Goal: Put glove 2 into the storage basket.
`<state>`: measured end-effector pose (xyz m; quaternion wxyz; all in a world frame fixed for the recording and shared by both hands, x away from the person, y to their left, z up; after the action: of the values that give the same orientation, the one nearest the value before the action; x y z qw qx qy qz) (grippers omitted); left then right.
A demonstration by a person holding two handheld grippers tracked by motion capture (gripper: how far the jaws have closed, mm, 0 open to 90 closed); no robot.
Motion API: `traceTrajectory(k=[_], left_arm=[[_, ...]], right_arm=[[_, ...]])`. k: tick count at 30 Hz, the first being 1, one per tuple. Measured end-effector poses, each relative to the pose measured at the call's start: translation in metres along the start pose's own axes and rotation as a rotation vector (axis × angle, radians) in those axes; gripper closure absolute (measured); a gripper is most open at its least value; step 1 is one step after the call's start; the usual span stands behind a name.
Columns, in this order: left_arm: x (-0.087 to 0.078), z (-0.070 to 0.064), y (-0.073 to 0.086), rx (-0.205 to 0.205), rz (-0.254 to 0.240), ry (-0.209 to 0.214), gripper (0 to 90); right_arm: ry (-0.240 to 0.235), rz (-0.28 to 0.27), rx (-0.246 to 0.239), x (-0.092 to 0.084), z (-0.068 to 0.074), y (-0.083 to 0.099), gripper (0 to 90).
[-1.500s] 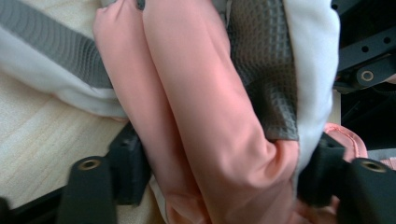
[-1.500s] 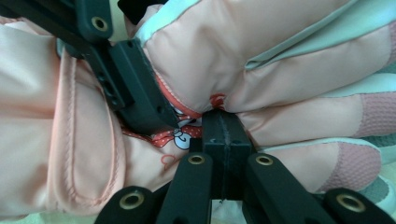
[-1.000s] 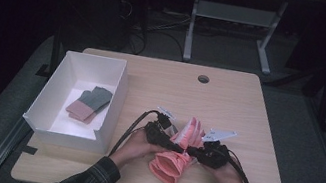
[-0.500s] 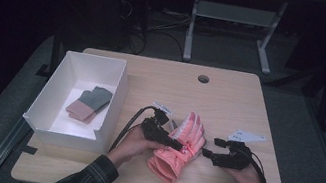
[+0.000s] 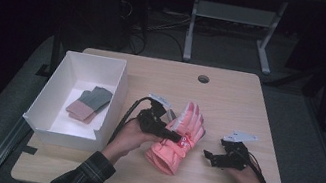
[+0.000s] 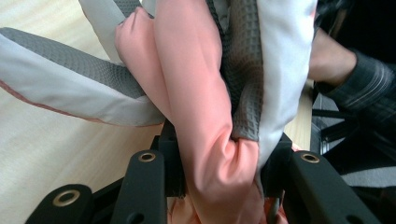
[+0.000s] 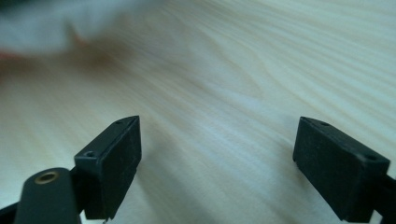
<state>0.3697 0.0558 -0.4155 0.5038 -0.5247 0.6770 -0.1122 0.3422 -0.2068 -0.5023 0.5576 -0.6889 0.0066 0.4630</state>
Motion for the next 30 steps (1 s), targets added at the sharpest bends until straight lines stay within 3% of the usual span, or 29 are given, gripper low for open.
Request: traceTrajectory(k=[8, 17, 23, 27, 30], left_arm=[[-0.039, -0.015, -0.035, 0.015, -0.049, -0.041, 61.2], [-0.122, -0.017, -0.066, 0.019, -0.116, -0.102, 61.1], [-0.183, -0.005, -0.066, -0.02, -0.18, -0.155, 61.0], [-0.218, 0.012, -0.057, -0.068, -0.234, -0.183, 61.0], [-0.236, 0.028, -0.047, -0.097, -0.237, -0.217, 61.0]], right_arm=[[0.013, 0.007, -0.001, 0.001, 0.002, 0.0, 12.3], [0.015, 0.007, -0.002, 0.001, 0.002, 0.0, 12.3], [0.017, 0.009, -0.003, 0.001, 0.001, 0.0, 12.3], [0.018, 0.008, -0.002, 0.001, 0.001, 0.0, 12.3], [0.019, 0.009, 0.002, 0.001, 0.002, 0.0, 12.3]])
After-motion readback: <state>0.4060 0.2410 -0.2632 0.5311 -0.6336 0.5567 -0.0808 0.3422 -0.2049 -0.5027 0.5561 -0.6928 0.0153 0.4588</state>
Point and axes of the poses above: each handheld gripper's, and its own axes: x roughly forward along the jaws, y roughly out of its underside, z roughly to its left, the point moved 3 cm from there along x, roughly forward along the jaws, and after that the axes turned 3 degrees about -z, right-handed, at the moved point
